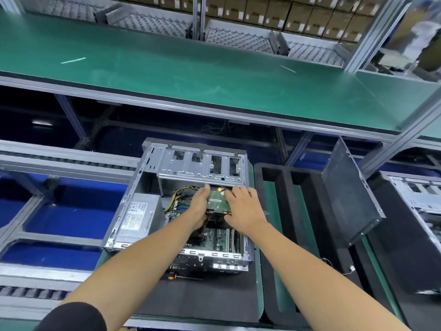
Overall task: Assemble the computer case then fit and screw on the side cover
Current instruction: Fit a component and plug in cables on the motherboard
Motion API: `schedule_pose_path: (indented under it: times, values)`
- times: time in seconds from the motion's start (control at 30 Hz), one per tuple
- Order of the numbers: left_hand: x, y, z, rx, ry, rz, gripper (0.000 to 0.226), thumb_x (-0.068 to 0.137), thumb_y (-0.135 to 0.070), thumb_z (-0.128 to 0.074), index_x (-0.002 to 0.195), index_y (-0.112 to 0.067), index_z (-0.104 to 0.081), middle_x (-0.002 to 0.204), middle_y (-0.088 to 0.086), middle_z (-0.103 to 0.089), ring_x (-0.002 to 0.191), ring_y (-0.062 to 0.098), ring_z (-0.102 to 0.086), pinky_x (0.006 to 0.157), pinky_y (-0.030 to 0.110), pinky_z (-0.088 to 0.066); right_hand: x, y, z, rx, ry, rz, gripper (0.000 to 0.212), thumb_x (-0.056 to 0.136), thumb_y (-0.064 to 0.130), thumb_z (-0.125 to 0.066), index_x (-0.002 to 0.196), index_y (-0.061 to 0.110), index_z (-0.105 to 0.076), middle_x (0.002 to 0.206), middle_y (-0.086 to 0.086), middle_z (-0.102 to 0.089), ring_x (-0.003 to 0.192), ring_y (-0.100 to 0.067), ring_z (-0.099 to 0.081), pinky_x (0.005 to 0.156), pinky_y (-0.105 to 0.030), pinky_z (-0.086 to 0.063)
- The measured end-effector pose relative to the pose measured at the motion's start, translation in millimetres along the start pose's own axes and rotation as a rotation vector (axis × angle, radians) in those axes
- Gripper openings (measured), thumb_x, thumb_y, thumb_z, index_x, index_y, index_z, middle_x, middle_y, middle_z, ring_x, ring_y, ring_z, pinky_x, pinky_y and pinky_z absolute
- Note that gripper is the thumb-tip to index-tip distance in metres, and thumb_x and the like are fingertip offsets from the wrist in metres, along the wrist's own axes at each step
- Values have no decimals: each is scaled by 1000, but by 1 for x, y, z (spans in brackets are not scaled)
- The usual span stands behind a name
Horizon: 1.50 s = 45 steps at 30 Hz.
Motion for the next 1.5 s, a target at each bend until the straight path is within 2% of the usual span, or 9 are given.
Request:
schedule_pose_path:
  times: [0.13,0.3,0.53,0.73,0.9,1.0,1.23,1.37,1.5]
  values:
    - [6,2,-3,26,-57,11,67,104,-60,-31,156,-17,-33,160,7,-36,146,29,-34,121,51,-25,-1,2,-1,29,-27,-2,44,83,29,-64,125,22,-53,108,0,-42,106,-24,-40,102,-42,-32]
    - [19,2,4,-53,25,30,94,90,-77,-33,148,-3,-42,143,18,-56,134,36,-52,115,60,-34,-3,2,-5,76,-94,62,8,83,37,-60,83,29,-61,102,5,-35,100,-21,-35,103,-44,-30]
    - [12,-5,-2,-319,112,-47,79,94,-50,-62,148,-5,-24,140,24,-55,120,36,-64,100,54,-52,-1,-2,-8,8,-38,19,40,92,47,-42,118,31,-67,122,0,-39,118,-25,-35,112,-46,-16]
    - [12,-5,7,-411,95,-59,56,100,-47,-56,136,-8,-41,127,16,-56,120,30,-58,103,45,-52,4,-3,-12,26,4,-62,61,87,42,-55,146,33,-45,148,-6,-31,142,-29,-21,119,-49,-1]
    - [11,2,15,-55,-47,-142,34,93,-5,-70,114,-10,-43,118,19,-56,94,24,-65,80,33,-59,10,-5,-17,7,-25,-135,67,84,37,-64,146,27,-40,151,-10,-28,142,-31,-24,119,-49,-3]
    - [9,4,15,-62,-31,-161,41,89,5,-70,115,-10,-41,112,20,-60,94,26,-67,86,36,-59,6,-4,-19,38,-54,-163,66,84,36,-64,145,26,-42,145,-9,-32,137,-31,-29,118,-49,-7]
    - [-8,-1,5,212,-157,-268,19,100,-25,-55,89,-17,-42,83,5,-47,80,21,-45,74,39,-36,-34,-12,-20,523,-220,-386,30,85,40,-56,113,33,-52,116,7,-29,105,-13,-21,101,-40,-21]
    - [-45,-21,-24,430,-4,-556,29,101,-30,-50,76,-22,-39,70,-13,-41,65,7,-37,66,35,-31,-76,-36,-22,735,-349,-622,25,80,48,-45,102,36,-46,113,8,-32,102,-14,-23,92,-39,-26]
    - [-69,-36,-76,744,232,-667,25,95,-44,-51,78,-26,-50,70,-13,-54,66,9,-50,66,33,-39,-136,-72,-38,663,-256,-838,25,90,35,-63,112,26,-54,124,-1,-35,113,-26,-33,96,-39,-26]
Point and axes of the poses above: each hand's wrist, its own x-axis towards the middle knuckle, its own z-axis out of the back of the hand, y = z × x, the point moved 4 cm from there along x, towards the middle knuckle
